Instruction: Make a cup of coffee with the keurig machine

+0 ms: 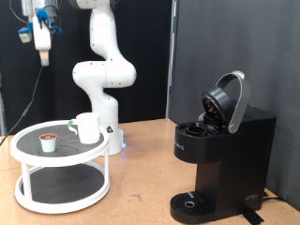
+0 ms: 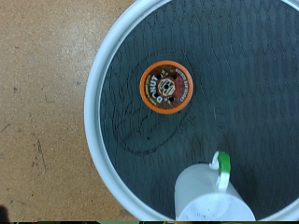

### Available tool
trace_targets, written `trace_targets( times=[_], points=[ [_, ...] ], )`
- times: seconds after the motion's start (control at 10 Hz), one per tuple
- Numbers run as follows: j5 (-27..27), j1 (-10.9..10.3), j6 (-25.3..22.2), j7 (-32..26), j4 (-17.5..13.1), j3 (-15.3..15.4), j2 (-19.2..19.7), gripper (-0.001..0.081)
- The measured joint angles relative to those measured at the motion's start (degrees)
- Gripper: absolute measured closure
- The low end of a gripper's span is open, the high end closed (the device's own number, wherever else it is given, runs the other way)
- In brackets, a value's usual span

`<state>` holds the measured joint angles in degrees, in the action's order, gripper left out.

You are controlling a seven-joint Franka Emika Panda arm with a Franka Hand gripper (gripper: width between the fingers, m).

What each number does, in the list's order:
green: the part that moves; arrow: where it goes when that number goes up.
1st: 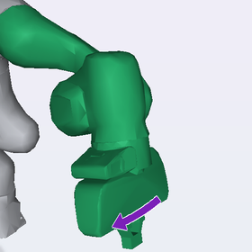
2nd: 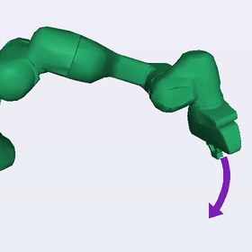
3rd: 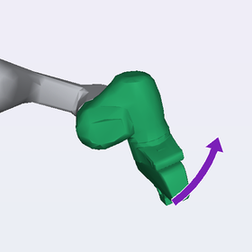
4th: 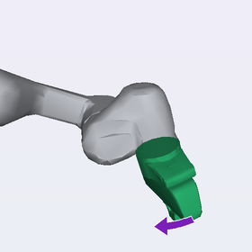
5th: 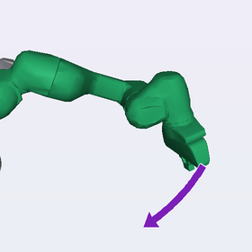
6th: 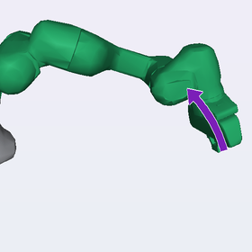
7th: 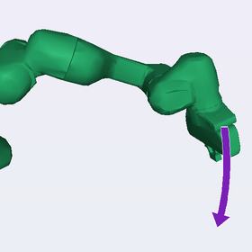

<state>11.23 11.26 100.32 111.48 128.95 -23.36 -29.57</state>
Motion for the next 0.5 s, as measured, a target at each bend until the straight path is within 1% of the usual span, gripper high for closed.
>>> trace_targets(
  times=[0.2,0.5],
  points=[
    [1.4,0.4,5.2,0.1,3.7,-0.8,1.0,0.0072],
    [3.3,1.3,14.8,0.3,9.6,-1.5,3.3,0.0072]
  ],
)
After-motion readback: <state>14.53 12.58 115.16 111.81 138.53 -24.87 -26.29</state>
